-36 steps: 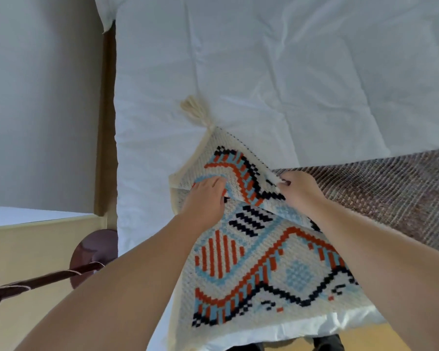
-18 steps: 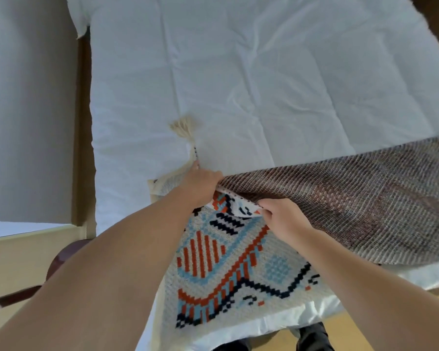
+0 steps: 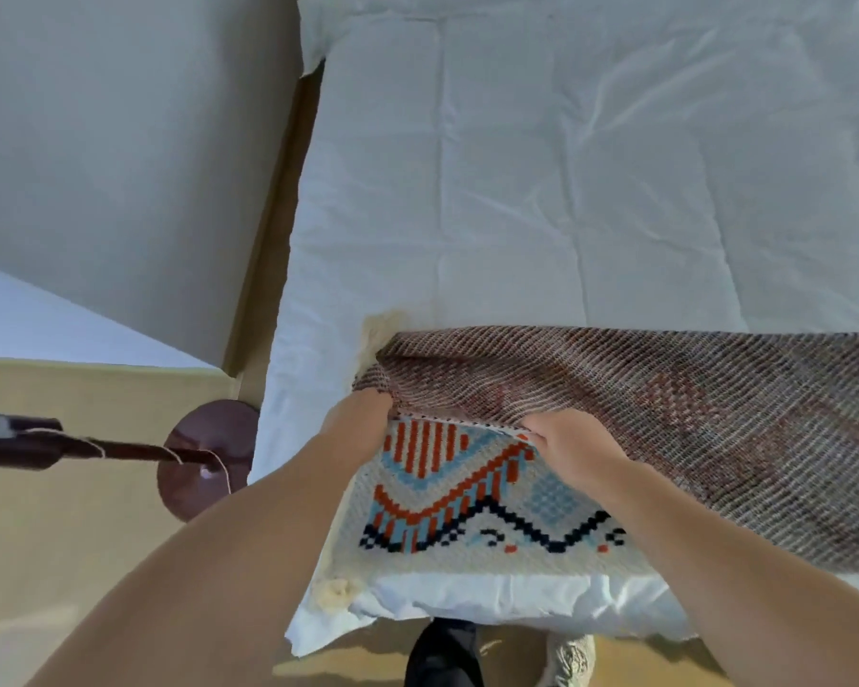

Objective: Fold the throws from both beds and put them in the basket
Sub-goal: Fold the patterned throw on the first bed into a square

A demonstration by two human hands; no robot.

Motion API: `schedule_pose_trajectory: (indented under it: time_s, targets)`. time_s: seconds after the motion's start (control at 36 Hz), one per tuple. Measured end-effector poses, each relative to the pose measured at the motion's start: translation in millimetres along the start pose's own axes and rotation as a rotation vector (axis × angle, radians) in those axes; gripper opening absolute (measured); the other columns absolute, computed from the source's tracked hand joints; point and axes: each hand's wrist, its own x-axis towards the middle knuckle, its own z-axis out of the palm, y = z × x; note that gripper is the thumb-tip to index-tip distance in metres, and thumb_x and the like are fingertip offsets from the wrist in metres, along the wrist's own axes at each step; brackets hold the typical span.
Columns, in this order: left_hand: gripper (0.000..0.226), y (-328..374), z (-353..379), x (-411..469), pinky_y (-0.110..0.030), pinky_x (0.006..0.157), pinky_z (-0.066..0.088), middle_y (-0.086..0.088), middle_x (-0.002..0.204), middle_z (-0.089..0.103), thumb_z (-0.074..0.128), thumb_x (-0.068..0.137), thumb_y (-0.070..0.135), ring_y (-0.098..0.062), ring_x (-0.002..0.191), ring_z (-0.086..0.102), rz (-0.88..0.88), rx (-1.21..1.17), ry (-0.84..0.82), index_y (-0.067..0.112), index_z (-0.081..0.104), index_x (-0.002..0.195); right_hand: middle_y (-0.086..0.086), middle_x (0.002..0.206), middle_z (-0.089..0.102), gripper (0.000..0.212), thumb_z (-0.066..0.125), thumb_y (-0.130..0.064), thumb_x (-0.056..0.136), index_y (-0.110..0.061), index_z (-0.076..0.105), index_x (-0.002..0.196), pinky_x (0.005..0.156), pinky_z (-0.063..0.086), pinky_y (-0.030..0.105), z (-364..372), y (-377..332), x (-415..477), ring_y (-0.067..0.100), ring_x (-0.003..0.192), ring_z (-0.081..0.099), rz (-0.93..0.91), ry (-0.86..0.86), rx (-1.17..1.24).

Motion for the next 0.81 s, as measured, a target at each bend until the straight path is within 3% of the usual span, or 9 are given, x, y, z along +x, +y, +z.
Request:
schedule_pose_trajectory:
  time_s: [0.06,0.14,0.28,0.36,0.5,0.56,0.64,0.72,0.81]
  targets:
    - [0.02,-2.9,10.5,-24.8,-0.037,0.077,0.046,-0.01,0.101,0.059,0.038,0.096,0.012,-0.027,0.091,0.057,-0.047,-0.015,0.012,0.01,0.057,0.097,0.005,0.074,0.064,0.02,0.043,-0.005,0.095,-0.011,0.058,0.083,0.065,0.052,0.033,3.1,-0.5,-10.0,0.02,0.066,0.059,-0.041,-0.01,-0.048]
    - [0.023,-6.1,28.9,-59.1,-0.038,0.078,0.048,-0.011,0.104,0.062,0.038,0.097,0.014,-0.028,0.092,0.059,-0.132,-0.041,0.02,0.011,0.059,0.103,0.009,0.093,0.071,0.024,0.042,-0.005,0.095,-0.01,0.063,0.106,0.079,0.057,0.042,12.6,-2.1,-25.1,0.023,0.082,0.067,-0.122,-0.019,-0.112]
    - [0.022,-3.7,56.2,-105.0,-0.038,0.075,0.047,-0.012,0.104,0.06,0.04,0.095,0.007,-0.03,0.09,0.059,-0.201,-0.009,-0.003,0.006,0.06,0.104,0.008,0.094,0.068,0.021,0.041,-0.002,0.096,-0.012,0.057,0.107,0.076,0.056,0.036,29.6,-9.8,-47.6,0.024,0.083,0.065,-0.209,-0.106,-0.297]
    - [0.019,-7.7,75.2,-117.9,-0.038,0.077,0.047,-0.014,0.108,0.059,0.042,0.094,0.006,-0.03,0.096,0.059,-0.203,-0.007,-0.014,0.006,0.059,0.103,0.007,0.091,0.067,0.02,0.04,0.002,0.093,-0.013,0.054,0.097,0.073,0.056,0.037,44.1,-9.8,-54.3,0.024,0.081,0.064,-0.22,-0.129,-0.347]
    - [0.025,-14.1,99.6,-127.6,-0.04,0.084,0.047,-0.013,0.112,0.057,0.038,0.092,0.004,-0.029,0.102,0.056,-0.218,0.019,-0.024,0.007,0.057,0.108,0.002,0.08,0.057,0.027,0.04,0.002,0.091,-0.013,0.057,0.106,0.061,0.044,0.033,75.0,-12.3,-60.4,0.023,0.07,0.053,-0.221,-0.191,-0.409]
    - [0.026,-19.1,108.6,-129.8,-0.039,0.084,0.046,-0.011,0.113,0.057,0.036,0.093,0.005,-0.028,0.103,0.055,-0.219,0.027,-0.024,0.007,0.057,0.109,0.004,0.085,0.062,0.031,0.039,0.003,0.09,-0.014,0.057,0.11,0.06,0.043,0.033,90.3,-11.8,-62.4,0.023,0.069,0.053,-0.217,-0.189,-0.419]
    - [0.029,-30.8,125.9,-133.3,-0.036,0.09,0.045,-0.009,0.118,0.056,0.037,0.091,0.002,-0.026,0.113,0.049,-0.186,0.076,-0.054,0.008,0.056,0.114,0.006,0.089,0.064,0.035,0.036,0.005,0.086,-0.017,0.056,0.105,0.067,0.051,0.035,114.3,-11.4,-65.4,0.027,0.077,0.061,-0.213,-0.202,-0.43]
    - [0.031,-42.8,147.8,-129.6,-0.033,0.097,0.042,-0.008,0.123,0.053,0.039,0.09,0.002,-0.025,0.117,0.046,-0.152,0.107,-0.101,0.009,0.052,0.117,0.003,0.081,0.057,0.036,0.036,0.005,0.083,-0.015,0.054,0.105,0.063,0.042,0.032,139.3,-12.1,-63.9,0.026,0.076,0.058,-0.192,-0.217,-0.444]
    - [0.034,-45.5,158.6,-129.6,-0.032,0.105,0.032,-0.007,0.129,0.05,0.039,0.091,0.006,-0.025,0.122,0.041,-0.123,0.17,-0.146,0.01,0.049,0.123,0.003,0.1,0.062,0.04,0.04,0.006,0.083,-0.015,0.051,0.115,0.071,0.046,0.035,158.6,-8.4,-59.0,0.027,0.091,0.062,-0.2,-0.179,-0.407]
